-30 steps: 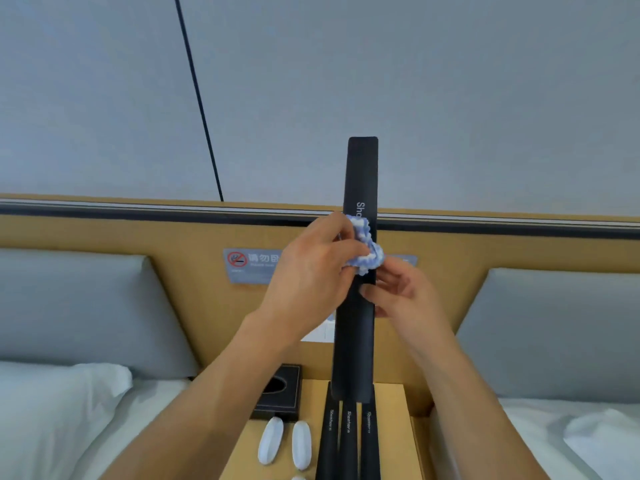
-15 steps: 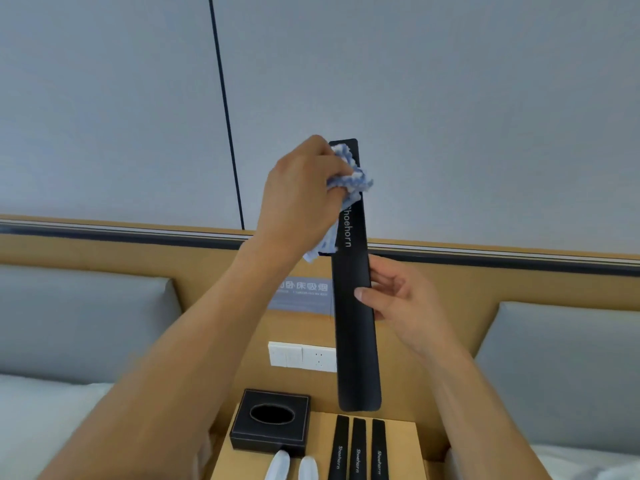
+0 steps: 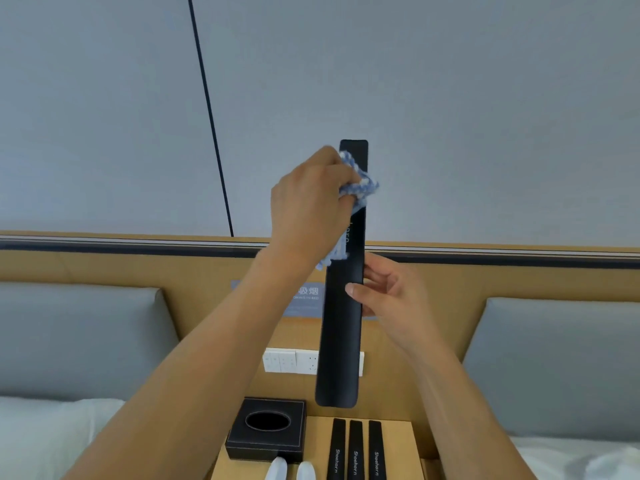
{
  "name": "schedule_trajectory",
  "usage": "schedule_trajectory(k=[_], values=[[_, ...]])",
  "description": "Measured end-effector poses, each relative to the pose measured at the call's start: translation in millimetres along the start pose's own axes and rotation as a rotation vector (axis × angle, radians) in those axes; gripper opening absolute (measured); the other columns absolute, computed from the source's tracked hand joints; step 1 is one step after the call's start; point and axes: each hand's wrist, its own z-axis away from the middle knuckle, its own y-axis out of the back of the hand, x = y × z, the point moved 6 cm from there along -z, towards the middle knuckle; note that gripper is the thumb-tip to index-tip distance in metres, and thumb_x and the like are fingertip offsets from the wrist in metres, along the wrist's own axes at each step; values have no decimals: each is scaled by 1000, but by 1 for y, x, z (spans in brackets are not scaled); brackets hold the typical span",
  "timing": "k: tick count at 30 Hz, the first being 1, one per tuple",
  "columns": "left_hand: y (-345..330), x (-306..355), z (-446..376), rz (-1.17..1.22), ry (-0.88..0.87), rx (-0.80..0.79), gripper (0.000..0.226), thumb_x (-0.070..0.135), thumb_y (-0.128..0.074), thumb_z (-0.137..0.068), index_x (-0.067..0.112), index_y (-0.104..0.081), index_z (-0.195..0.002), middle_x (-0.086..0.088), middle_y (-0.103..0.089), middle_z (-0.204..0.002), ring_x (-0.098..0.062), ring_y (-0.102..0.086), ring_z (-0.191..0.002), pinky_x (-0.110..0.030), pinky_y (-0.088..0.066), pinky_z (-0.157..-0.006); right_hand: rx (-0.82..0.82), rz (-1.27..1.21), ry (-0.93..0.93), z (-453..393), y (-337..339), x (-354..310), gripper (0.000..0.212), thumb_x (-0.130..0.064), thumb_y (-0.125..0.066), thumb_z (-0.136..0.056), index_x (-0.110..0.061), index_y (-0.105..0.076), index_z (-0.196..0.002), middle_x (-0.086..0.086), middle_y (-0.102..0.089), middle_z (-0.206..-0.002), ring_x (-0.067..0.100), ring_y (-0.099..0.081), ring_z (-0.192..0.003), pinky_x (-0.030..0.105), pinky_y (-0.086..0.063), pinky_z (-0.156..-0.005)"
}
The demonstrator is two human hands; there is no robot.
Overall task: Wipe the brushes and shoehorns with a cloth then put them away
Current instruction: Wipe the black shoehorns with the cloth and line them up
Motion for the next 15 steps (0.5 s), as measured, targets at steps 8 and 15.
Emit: schedule_trajectory(k=[8, 15], values=[[-29, 12, 60, 6, -90, -147, 7, 13, -70, -79, 15, -76, -82, -5, -64, -90, -29, -59, -72, -39, -47, -57, 74, -328, -20, 0, 9, 11, 45, 9, -61, -90, -19, -65, -125, 2, -74, -117, 25, -74, -98, 39, -62, -72], [-31, 13, 87, -90, -171, -149, 17, 20, -57, -74, 14, -72, -67, -3, -61, -77, -27, -54, -68, -35, -40, -58, 97, -678, -219, -1, 8, 28, 29, -22, -58, -97, -18, -66, -124, 13, -74, -110, 29, -73, -86, 39, -59, -66]])
